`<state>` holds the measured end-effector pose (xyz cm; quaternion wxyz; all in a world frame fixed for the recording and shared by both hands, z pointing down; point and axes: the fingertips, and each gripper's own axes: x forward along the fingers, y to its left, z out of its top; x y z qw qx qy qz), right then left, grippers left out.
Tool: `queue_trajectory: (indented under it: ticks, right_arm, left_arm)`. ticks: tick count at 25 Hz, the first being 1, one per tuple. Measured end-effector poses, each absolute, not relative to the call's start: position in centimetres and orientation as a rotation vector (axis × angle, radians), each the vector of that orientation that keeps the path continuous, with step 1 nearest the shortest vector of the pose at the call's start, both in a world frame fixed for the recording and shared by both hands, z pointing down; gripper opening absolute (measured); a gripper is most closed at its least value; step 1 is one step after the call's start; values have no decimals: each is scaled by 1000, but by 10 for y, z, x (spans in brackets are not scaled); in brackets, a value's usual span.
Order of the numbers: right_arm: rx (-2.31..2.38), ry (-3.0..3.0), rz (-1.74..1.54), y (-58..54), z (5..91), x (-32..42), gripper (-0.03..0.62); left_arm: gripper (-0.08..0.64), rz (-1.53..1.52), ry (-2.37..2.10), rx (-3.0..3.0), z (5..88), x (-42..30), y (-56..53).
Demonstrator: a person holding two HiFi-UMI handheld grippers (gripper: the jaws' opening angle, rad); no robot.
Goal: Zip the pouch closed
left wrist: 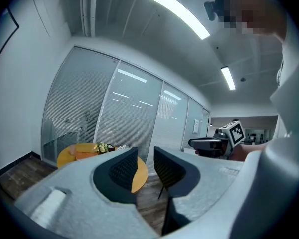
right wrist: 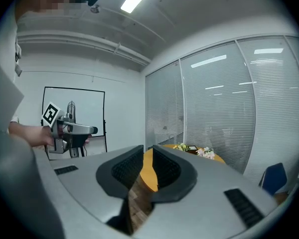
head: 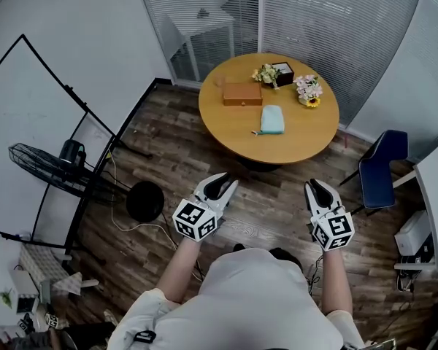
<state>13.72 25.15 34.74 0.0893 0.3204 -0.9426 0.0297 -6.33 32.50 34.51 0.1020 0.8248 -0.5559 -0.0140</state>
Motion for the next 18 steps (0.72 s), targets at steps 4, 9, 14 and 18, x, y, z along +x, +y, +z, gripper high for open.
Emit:
queue_trajectory:
  ticks: [4, 9, 14, 18]
  right_arm:
    - [971, -2793, 87, 254, 349, 133, 49]
    - [968, -2779, 102, 250, 356, 131, 51]
    - [947, -2786, 125, 227, 365, 125, 51]
    - [909, -2798, 143, 197, 371, 119, 51]
  left_arm:
    - [97, -35, -1623, 2442, 349, -70, 325]
    - [97, -34, -1623, 2424, 355, -77, 318]
    - [96, -12, -1629, 2405, 362, -79, 300]
    - [97, -9, -1661, 2384, 366, -80, 276]
